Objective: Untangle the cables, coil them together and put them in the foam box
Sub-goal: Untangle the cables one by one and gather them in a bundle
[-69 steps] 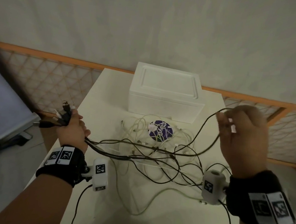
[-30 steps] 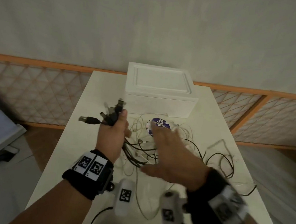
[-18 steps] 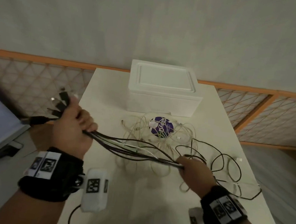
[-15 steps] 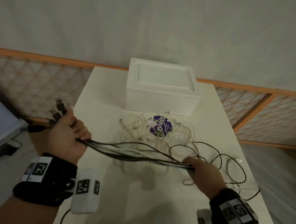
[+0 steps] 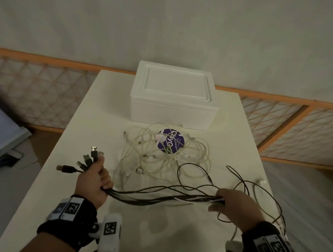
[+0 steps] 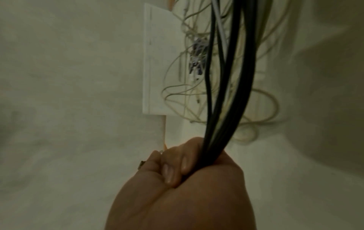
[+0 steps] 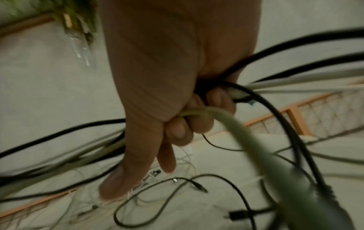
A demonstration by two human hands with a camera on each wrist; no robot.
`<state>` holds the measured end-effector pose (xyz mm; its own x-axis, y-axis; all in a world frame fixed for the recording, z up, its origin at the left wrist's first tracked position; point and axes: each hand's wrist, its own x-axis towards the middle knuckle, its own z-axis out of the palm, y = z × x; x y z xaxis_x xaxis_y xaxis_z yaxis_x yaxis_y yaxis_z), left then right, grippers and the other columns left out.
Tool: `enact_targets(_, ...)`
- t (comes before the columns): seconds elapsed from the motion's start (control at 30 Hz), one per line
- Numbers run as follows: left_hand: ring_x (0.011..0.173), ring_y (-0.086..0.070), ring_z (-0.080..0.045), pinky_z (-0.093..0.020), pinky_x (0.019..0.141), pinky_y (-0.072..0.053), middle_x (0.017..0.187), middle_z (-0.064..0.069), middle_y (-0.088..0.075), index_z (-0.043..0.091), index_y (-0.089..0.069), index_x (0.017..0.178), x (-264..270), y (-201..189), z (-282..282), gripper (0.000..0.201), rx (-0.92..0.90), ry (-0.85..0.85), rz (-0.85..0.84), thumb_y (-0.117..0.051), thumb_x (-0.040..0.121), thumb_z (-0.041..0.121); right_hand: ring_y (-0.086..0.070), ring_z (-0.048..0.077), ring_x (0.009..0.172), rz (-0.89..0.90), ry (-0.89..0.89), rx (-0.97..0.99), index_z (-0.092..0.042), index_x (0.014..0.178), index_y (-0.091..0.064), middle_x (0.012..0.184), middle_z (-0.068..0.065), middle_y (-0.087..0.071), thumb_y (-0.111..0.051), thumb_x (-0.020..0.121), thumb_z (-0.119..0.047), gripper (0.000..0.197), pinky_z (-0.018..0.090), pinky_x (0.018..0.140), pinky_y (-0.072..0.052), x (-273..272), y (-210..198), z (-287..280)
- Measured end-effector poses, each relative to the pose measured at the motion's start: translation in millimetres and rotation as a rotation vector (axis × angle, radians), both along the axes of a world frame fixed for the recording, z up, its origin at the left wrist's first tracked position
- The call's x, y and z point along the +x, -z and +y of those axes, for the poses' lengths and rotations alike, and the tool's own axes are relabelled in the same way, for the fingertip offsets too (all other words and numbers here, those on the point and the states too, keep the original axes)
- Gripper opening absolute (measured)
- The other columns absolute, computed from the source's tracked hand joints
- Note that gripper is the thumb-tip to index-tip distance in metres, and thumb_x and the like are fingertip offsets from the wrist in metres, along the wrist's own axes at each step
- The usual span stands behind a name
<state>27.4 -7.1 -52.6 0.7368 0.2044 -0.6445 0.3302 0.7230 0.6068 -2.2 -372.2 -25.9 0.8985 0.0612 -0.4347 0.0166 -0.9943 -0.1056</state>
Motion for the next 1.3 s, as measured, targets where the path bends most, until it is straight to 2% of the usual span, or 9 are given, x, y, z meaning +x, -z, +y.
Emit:
enact_targets(0.13, 0.029, -0.021, -0.006, -0.014, 0.032, -0.017, 0.038, 0.008, -0.027, 0.020, -0.035, 0.062, -15.8, 19.3, -19.5, 0.041, 0.067, -0.016, 0.075, -0.056, 0.097, 0.028, -0.054, 0.005, 0.092, 0.329, 0.049, 0.202, -0.038, 0.109, -0.056, 0.098, -0.015, -0.055, -0.073, 0.058, -0.070, 0.062, 0.021, 0.081, -0.044, 5.5, 14.2, -16.8)
enact_targets(0.2, 0.029, -0.021, -0.005, -0.013, 0.032, -0.017, 0.039, 0.008, -0.028, 0.020, -0.039, 0.063, -19.4, 23.7, -25.0, 0.039, 0.086, -0.025, 0.088, -0.057, 0.096, 0.027, -0.053, 0.003, 0.095, 0.269, 0.109, 0.339, -0.036, 0.120, -0.054, 0.106, -0.015, -0.050, -0.061, 0.054, -0.082, 0.080, 0.018, 0.083, -0.042, 14.2, 15.2, -16.2)
enact_targets(0.33, 0.030, -0.021, -0.005, -0.013, 0.033, -0.017, 0.039, 0.007, -0.029, 0.020, -0.044, 0.064, -22.9, 27.9, -34.4, 0.035, 0.126, -0.036, 0.070, -0.057, 0.096, 0.023, -0.055, 0.011, 0.097, -0.066, 0.043, 0.281, -0.025, 0.114, -0.057, 0.105, -0.007, -0.048, -0.057, 0.086, -0.053, 0.040, 0.023, 0.083, -0.042, 37.3, 30.0, 6.5)
enact_targets(0.57, 0.031, -0.019, -0.006, -0.014, 0.033, -0.016, 0.040, 0.007, -0.026, 0.023, -0.049, 0.050, -28.6, 21.2, -38.8, 0.046, 0.128, -0.064, 0.051, -0.057, 0.096, 0.022, -0.055, 0.026, 0.110, 0.101, -0.163, -0.018, -0.011, 0.114, -0.052, 0.122, 0.007, -0.055, -0.039, 0.097, -0.030, 0.028, 0.033, 0.086, -0.042, 41.7, 72.3, 63.0)
enact_targets(0.7, 0.032, -0.019, -0.006, -0.016, 0.034, -0.017, 0.042, 0.007, -0.025, 0.021, -0.041, 0.060, -31.8, 19.2, -39.9, 0.040, 0.144, -0.016, 0.065, -0.059, 0.095, 0.023, -0.061, 0.030, 0.102, 0.010, -0.091, 0.013, -0.013, 0.105, -0.049, 0.112, 0.011, -0.062, -0.034, 0.099, -0.022, 0.018, 0.035, 0.080, -0.045, 54.8, 64.0, 61.0)
enact_targets(0.87, 0.033, -0.020, -0.006, -0.015, 0.034, -0.018, 0.045, 0.005, -0.029, 0.019, -0.047, 0.067, -31.6, 10.1, -53.7, 0.030, 0.179, 0.098, 0.018, -0.059, 0.095, 0.024, -0.058, 0.029, 0.075, -0.373, 0.066, 0.404, -0.013, 0.096, -0.047, 0.081, 0.003, -0.062, -0.037, 0.100, -0.030, 0.020, 0.033, 0.062, -0.040, 80.7, 2.7, 62.7)
enact_targets(1.03, 0.034, -0.022, -0.006, -0.016, 0.035, -0.022, 0.079, -0.011, -0.072, 0.008, -0.061, 0.078, -24.9, -9.3, -79.6, 0.026, 0.211, 0.263, -0.033, -0.058, 0.095, 0.028, -0.055, 0.026, 0.074, -0.386, -0.206, 0.490, -0.012, 0.093, -0.054, 0.082, 0.007, -0.061, -0.043, 0.098, -0.029, 0.021, 0.037, 0.066, -0.043, 65.3, -37.7, 102.8)
enact_targets(1.13, 0.035, -0.023, -0.006, -0.017, 0.037, -0.023, 0.082, -0.004, -0.073, 0.009, -0.066, 0.092, -15.4, -19.8, -91.8, 0.020, 0.162, 0.334, -0.044, -0.058, 0.095, 0.027, -0.059, 0.027, 0.089, -0.228, -0.455, 0.361, -0.012, 0.106, -0.056, 0.097, 0.010, -0.064, -0.042, 0.098, -0.031, 0.025, 0.039, 0.075, -0.046, 44.8, -26.6, 127.3)
enact_targets(1.3, 0.034, -0.025, -0.005, -0.016, 0.034, -0.025, 0.067, 0.000, -0.061, 0.012, -0.067, 0.097, -3.7, -21.1, -94.8, 0.011, 0.021, 0.209, 0.003, -0.056, 0.095, 0.013, -0.057, 0.024, 0.110, -0.195, -0.500, 0.452, -0.024, 0.130, -0.056, 0.120, 0.007, -0.064, -0.047, 0.098, -0.031, 0.034, 0.037, 0.093, -0.045, 40.7, -21.4, 112.9)
